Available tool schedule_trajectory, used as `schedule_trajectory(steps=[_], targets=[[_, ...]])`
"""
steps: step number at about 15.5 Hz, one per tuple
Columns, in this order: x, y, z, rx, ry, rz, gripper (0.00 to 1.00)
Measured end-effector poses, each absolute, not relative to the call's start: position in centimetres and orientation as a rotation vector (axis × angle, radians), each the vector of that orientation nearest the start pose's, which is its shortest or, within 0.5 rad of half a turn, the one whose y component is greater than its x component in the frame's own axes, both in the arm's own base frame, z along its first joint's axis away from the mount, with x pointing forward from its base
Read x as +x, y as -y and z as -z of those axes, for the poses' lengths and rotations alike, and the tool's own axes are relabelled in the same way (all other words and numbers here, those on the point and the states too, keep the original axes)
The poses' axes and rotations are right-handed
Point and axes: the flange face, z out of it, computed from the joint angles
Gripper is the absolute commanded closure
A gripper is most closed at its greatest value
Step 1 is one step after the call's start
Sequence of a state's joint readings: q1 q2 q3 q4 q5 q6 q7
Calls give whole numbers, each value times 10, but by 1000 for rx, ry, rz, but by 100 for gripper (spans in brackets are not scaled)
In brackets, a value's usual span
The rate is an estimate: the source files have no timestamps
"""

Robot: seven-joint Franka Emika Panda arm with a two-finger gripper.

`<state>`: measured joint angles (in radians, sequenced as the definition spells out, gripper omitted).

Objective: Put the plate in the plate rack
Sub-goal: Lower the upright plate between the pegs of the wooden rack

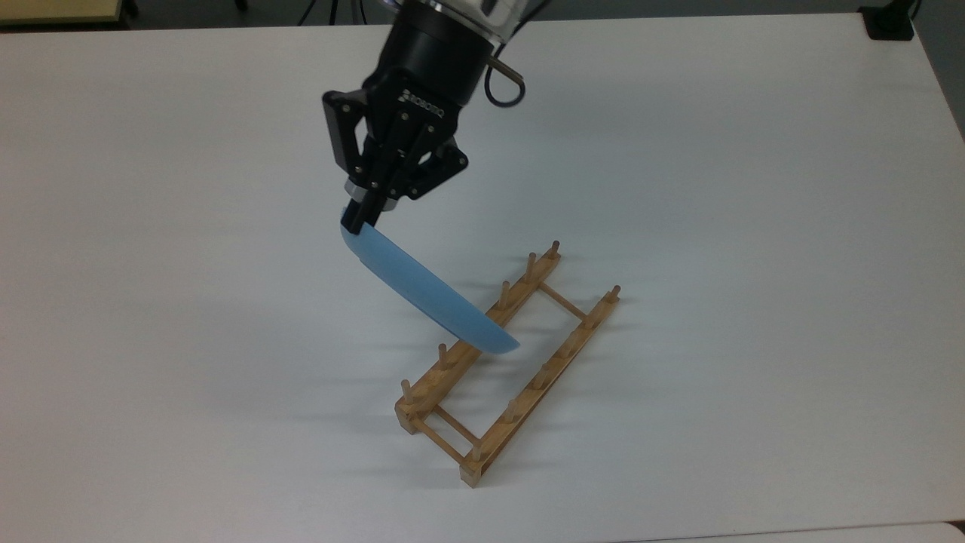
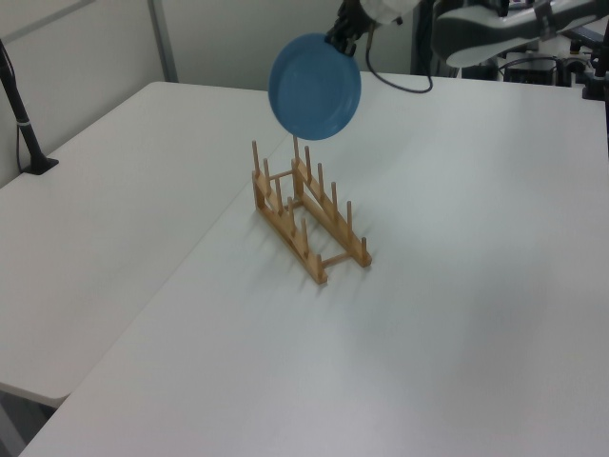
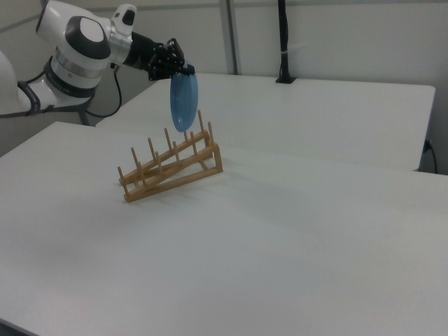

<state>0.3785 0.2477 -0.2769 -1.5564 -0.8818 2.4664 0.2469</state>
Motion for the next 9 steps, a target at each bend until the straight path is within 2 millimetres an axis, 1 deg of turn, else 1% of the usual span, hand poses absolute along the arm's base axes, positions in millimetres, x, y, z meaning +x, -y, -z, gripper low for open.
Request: schedule_trajectory(steps=[3,5,7,9], targets=[[679,-111,-580,2186,-487,-944,100],[681,-122,-573,2172,-507,-945,100],[684,-136,-562,2153,-526,-948,100],[687,-147,-546,2130,-543,-942,100]])
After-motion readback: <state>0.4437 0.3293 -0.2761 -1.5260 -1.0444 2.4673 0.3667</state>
